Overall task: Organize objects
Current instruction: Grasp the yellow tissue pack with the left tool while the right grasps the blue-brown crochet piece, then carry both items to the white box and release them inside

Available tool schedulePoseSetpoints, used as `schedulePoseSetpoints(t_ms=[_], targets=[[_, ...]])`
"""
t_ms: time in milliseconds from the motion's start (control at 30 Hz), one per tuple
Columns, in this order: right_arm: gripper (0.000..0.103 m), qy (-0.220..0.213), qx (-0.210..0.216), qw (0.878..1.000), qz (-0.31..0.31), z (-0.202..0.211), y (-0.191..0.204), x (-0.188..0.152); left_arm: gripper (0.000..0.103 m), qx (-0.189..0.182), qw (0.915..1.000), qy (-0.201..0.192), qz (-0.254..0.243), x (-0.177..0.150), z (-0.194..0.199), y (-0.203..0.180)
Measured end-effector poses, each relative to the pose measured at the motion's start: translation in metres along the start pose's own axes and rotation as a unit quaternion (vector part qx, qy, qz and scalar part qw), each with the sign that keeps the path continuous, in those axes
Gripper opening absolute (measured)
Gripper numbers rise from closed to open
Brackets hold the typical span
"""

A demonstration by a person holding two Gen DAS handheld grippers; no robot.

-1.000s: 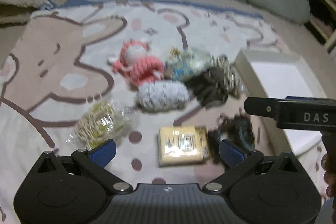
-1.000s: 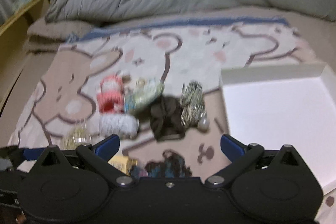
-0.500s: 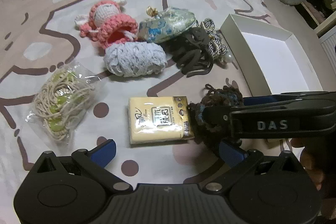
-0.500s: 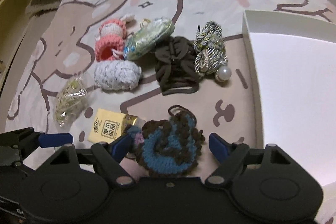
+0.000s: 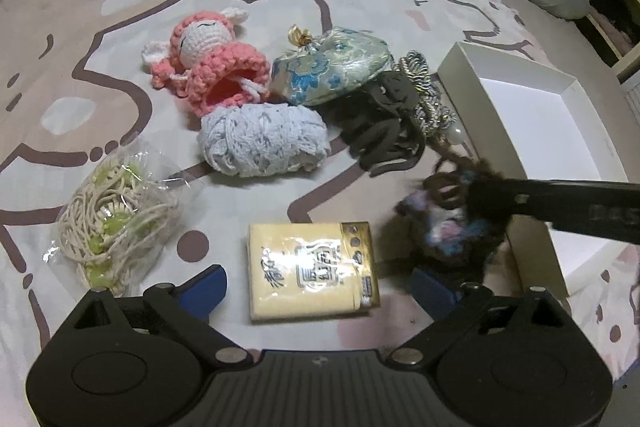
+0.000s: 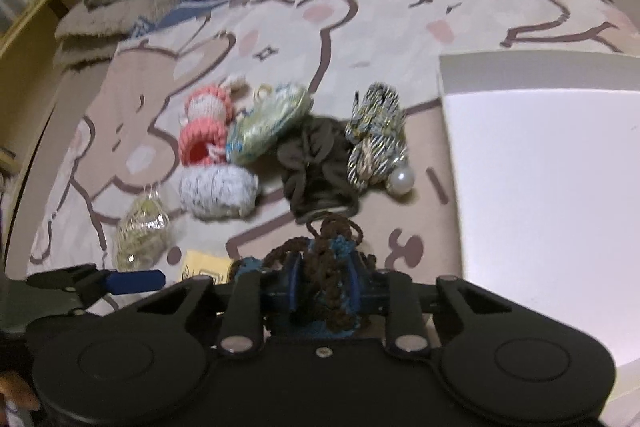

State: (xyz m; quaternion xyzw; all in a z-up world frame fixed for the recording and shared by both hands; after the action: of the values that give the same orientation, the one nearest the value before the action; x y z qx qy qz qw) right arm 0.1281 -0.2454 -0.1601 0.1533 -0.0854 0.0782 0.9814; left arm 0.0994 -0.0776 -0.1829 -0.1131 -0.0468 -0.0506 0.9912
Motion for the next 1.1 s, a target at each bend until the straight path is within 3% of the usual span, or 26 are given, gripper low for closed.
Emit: schedulePoseSetpoints(t_ms=[267, 300, 400, 767, 1100], targets=[[0.023, -0.008, -0.007, 1.0, 0.003, 0.005, -0.003, -0.002, 0.079, -0.003, 0.9995, 0.023, 0.02, 0.004, -0.016, 0.011], [0.023, -0.006, -0.007, 1.0, 0.005, 0.004, -0.003, -0.003, 0.074, -0.006, 0.9995, 0.023, 0.02, 0.004, -0.016, 0.012], [0.022, -0.008, -0.009, 1.0, 0.009, 0.005, -0.001, -0.004, 0.071, -0.003, 0.9998, 0.016, 0.013, 0.002, -0.011, 0.01], [0.021, -0.076, -0.018, 0.997, 0.004, 0.047, 0.003, -0.007, 0.071, -0.003, 0.9971, -0.076, 0.001, 0.0, 0.048, 0.006], [0.02, -0.143, -0.009, 0.99, 0.005, 0.094, 0.018, -0.022, 0.071, -0.018, 0.989, -0.147, 0.004, -0.015, 0.1, 0.005]])
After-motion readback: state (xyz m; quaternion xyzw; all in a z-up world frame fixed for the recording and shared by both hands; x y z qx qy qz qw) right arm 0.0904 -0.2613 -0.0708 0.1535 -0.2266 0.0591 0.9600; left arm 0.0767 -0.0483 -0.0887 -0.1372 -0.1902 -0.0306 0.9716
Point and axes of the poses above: each gripper's, at about its wrist camera, not at the fingertips, and z roughly against the way its jaws point, y to its left, x to its top, the point moved 6 cm from there along -z, roughly the way its jaws point, and after that the axes turned 14 degrees about y, right-handed, at the moved point
